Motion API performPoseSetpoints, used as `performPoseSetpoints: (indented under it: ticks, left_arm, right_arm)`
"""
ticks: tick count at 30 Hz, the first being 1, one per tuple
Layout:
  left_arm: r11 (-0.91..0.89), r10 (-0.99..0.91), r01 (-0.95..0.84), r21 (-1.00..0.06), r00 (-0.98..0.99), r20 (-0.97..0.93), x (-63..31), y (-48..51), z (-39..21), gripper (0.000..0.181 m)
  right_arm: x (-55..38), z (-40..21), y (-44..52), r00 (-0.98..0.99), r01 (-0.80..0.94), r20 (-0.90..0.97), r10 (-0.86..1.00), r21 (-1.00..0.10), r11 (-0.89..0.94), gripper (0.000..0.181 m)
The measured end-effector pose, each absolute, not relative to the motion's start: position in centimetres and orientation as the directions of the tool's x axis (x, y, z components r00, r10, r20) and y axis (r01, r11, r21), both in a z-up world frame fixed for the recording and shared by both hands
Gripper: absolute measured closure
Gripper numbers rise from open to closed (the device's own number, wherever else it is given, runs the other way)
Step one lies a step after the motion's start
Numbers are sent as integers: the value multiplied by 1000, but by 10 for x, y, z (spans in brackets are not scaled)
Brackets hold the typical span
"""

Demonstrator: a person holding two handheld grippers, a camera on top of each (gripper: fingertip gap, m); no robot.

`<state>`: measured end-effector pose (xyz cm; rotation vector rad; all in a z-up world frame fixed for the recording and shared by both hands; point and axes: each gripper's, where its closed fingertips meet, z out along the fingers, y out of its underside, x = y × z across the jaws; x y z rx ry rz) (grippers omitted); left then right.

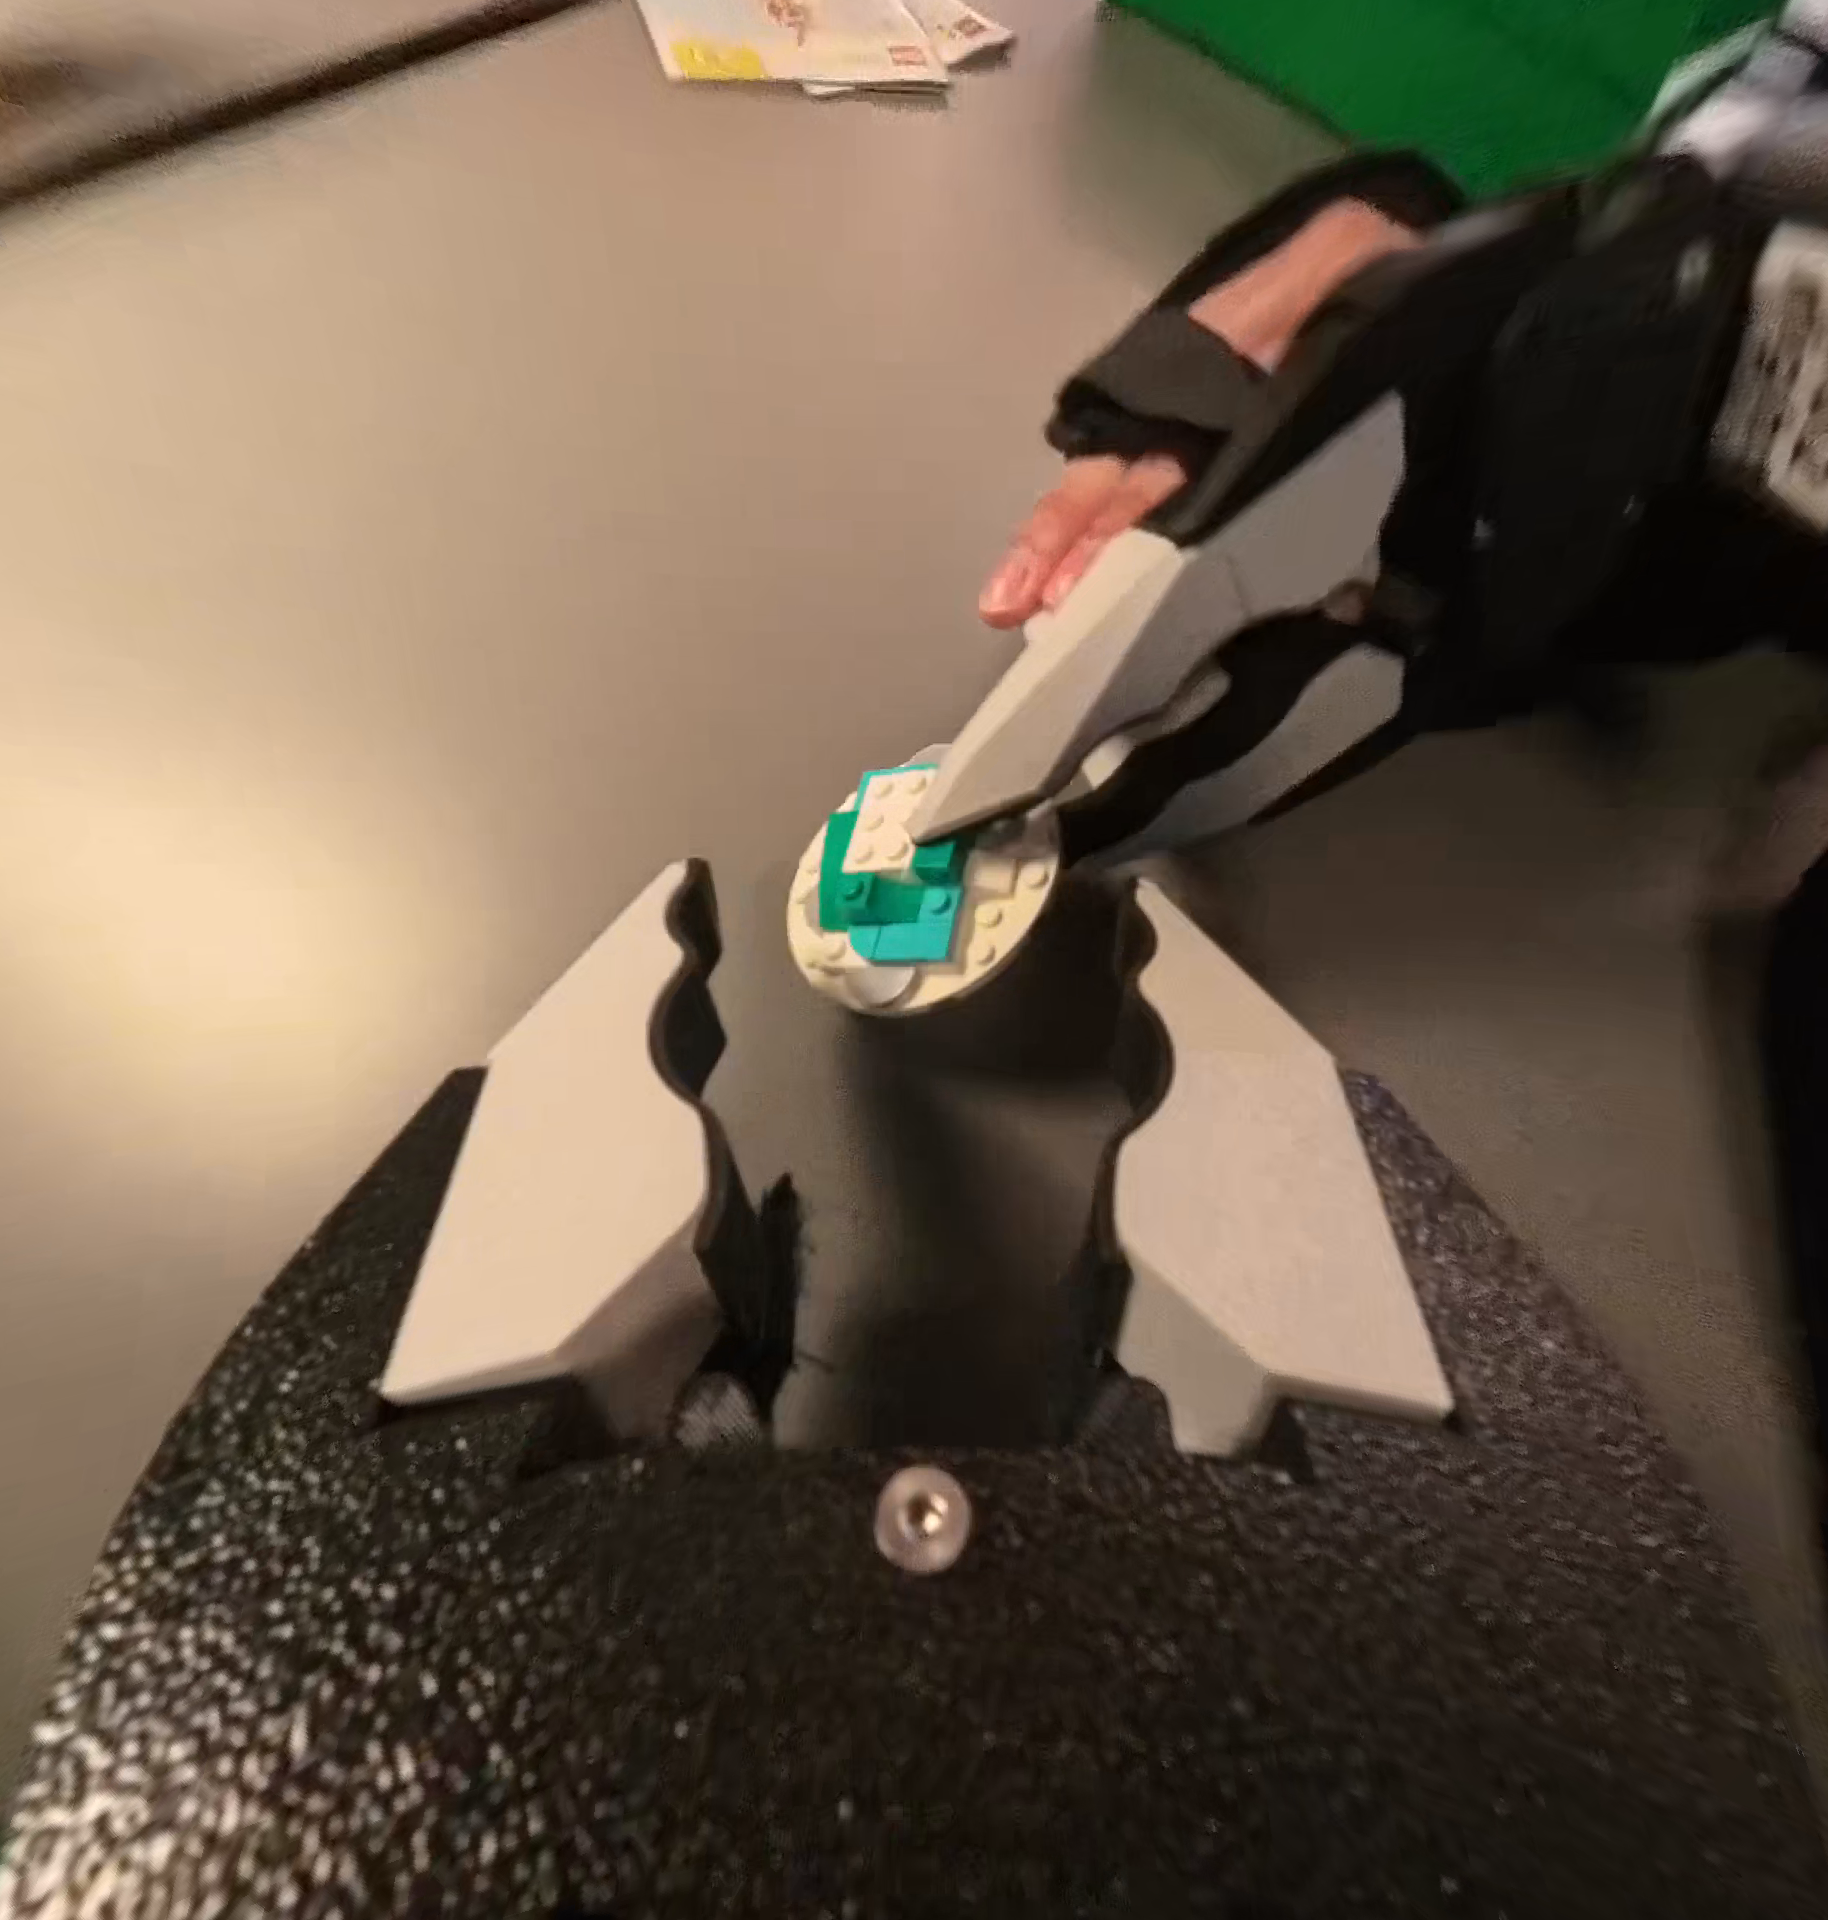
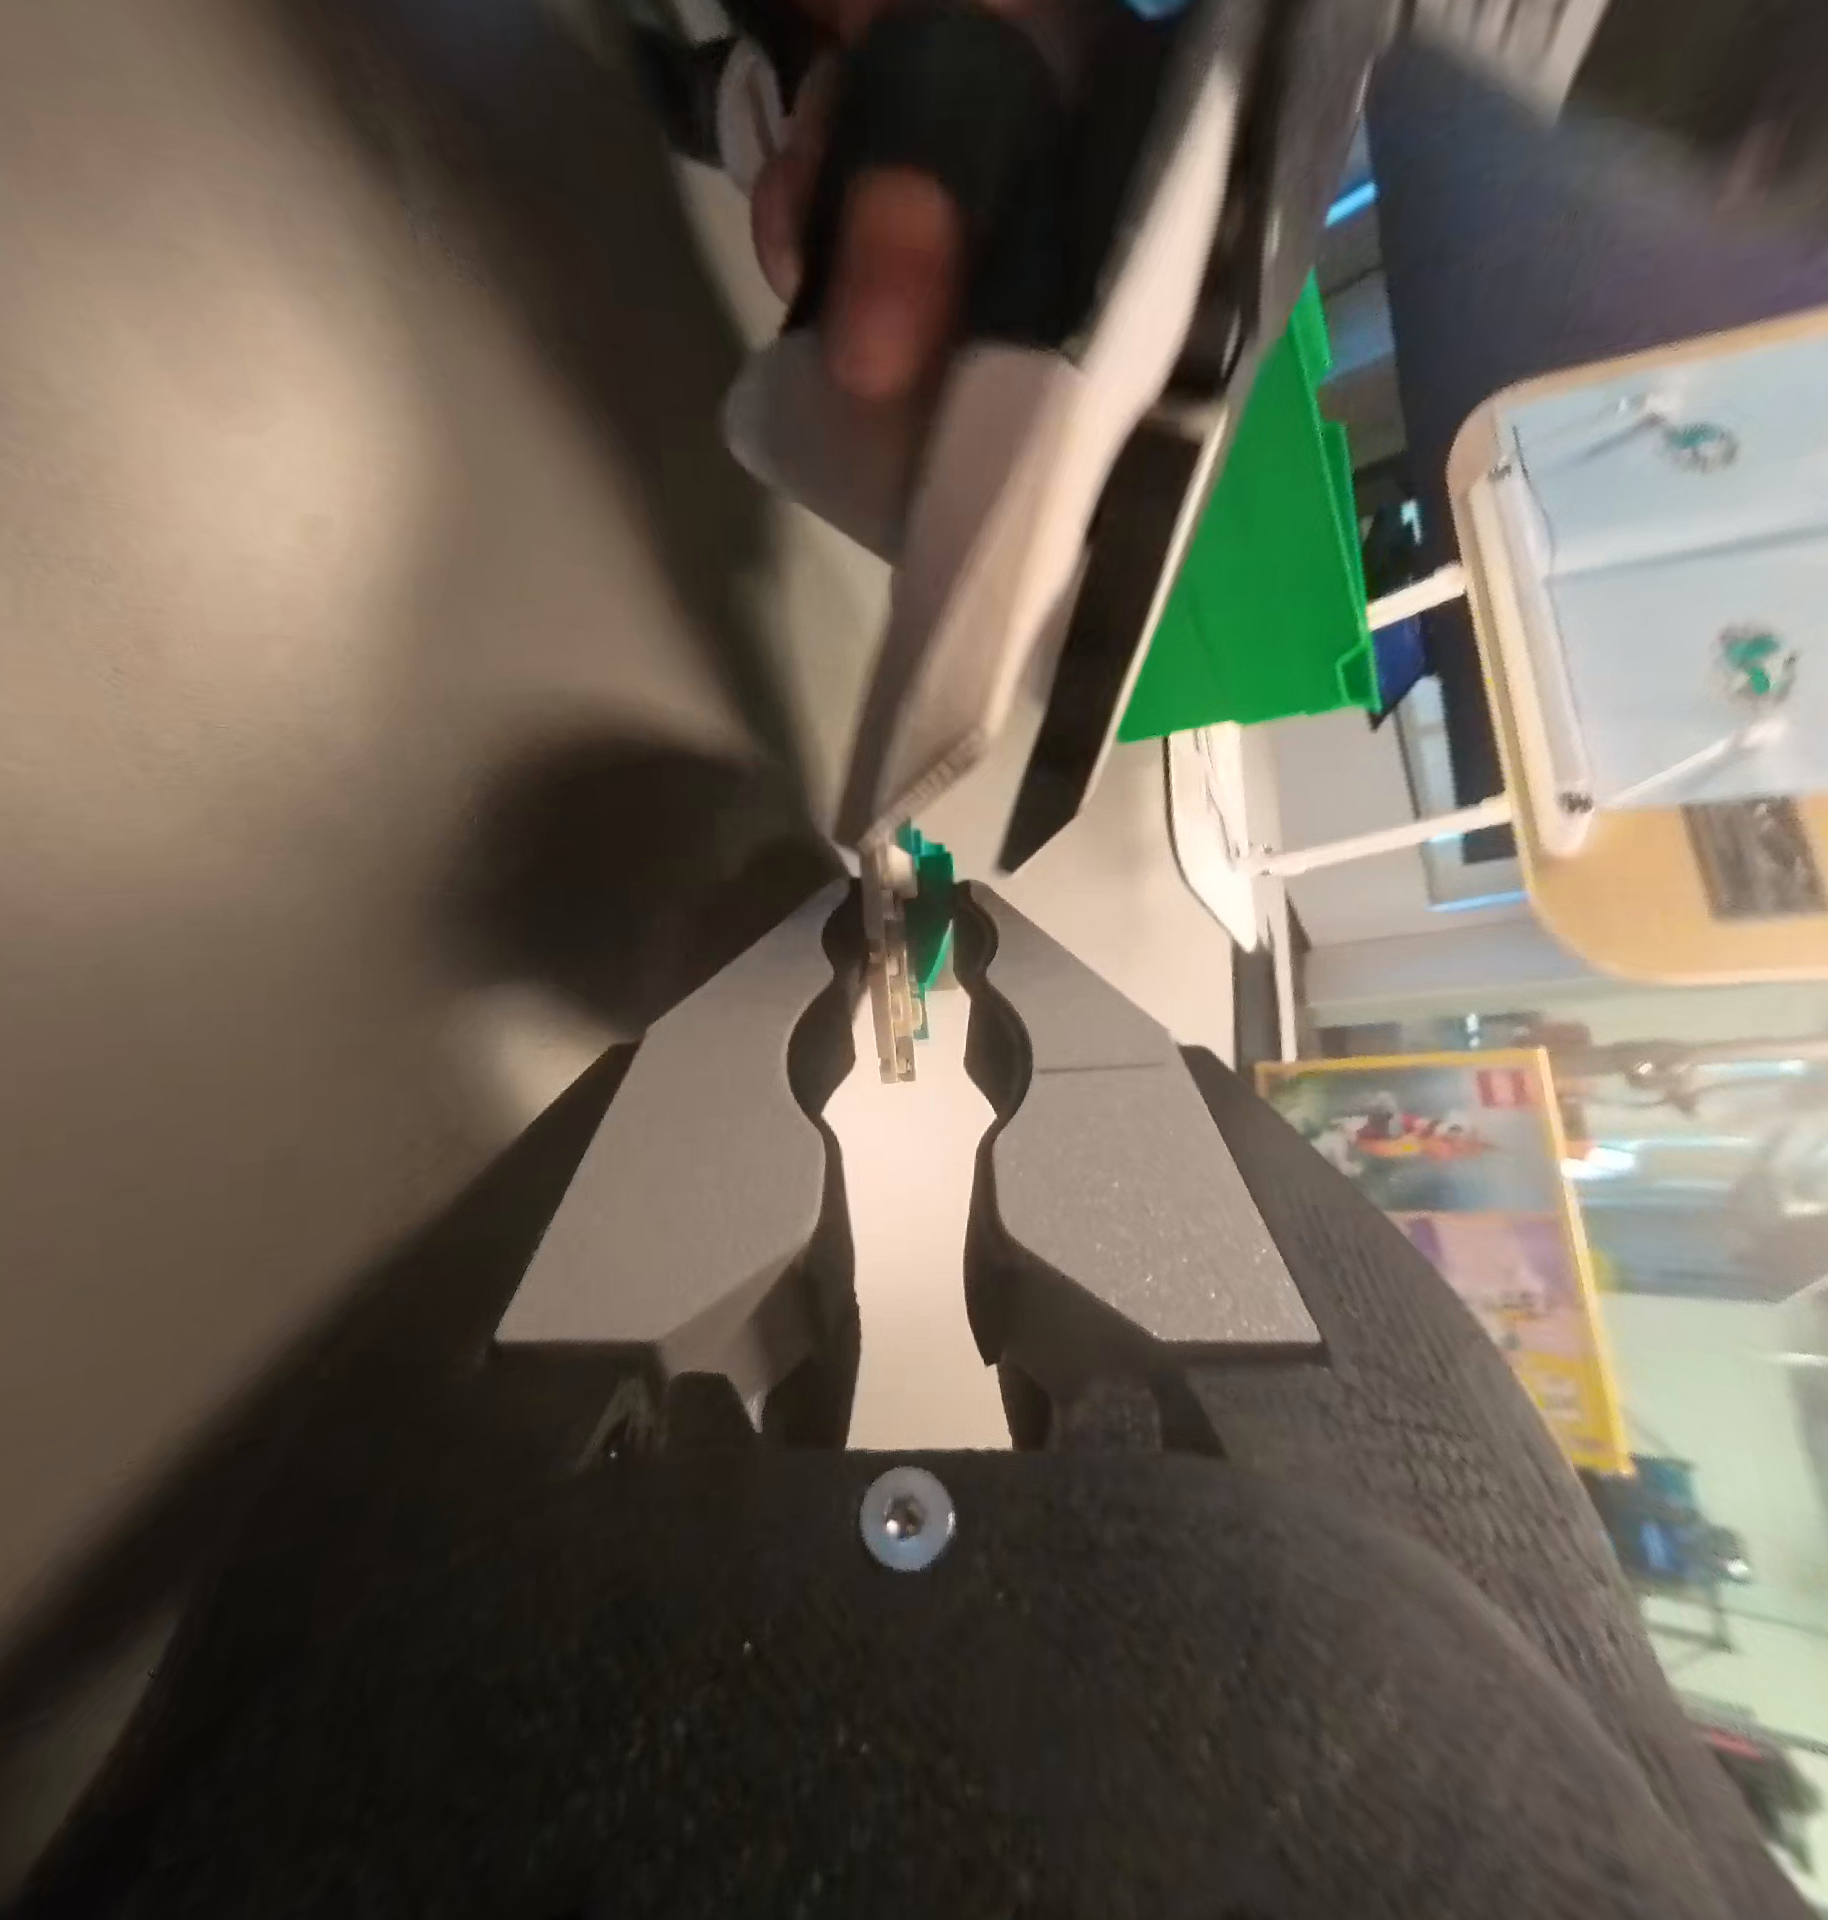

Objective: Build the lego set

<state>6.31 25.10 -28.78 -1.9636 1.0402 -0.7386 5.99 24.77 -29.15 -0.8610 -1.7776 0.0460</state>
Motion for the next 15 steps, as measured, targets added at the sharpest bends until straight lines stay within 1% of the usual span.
performPoseSetpoints:
  ticks: [3,5,6,8,12,15]
  left_arm:
    - [-132,-887,-517,-846,443,-133,64,250,-285,115]
    - [3,-854,-592,-806,417,-310,62,254,-285,136]
    - [56,-839,-624,-780,394,-376,62,255,-287,142]
    - [106,-810,-672,-733,369,-455,61,257,-291,151]
    - [250,-740,-733,-632,277,-613,61,257,-292,172]
    - [328,-691,-770,-547,199,-695,62,256,-292,174]
  right_arm:
    - [63,-291,250,-103,528,791,604,-471,707,167]
    - [63,-289,251,-80,524,772,631,-505,685,167]
    - [63,-288,252,-65,523,764,642,-522,674,167]
    - [64,-286,254,-42,523,740,671,-556,646,168]
    - [66,-286,256,-41,531,719,694,-573,625,168]
    - [66,-287,255,-59,526,714,698,-572,629,168]
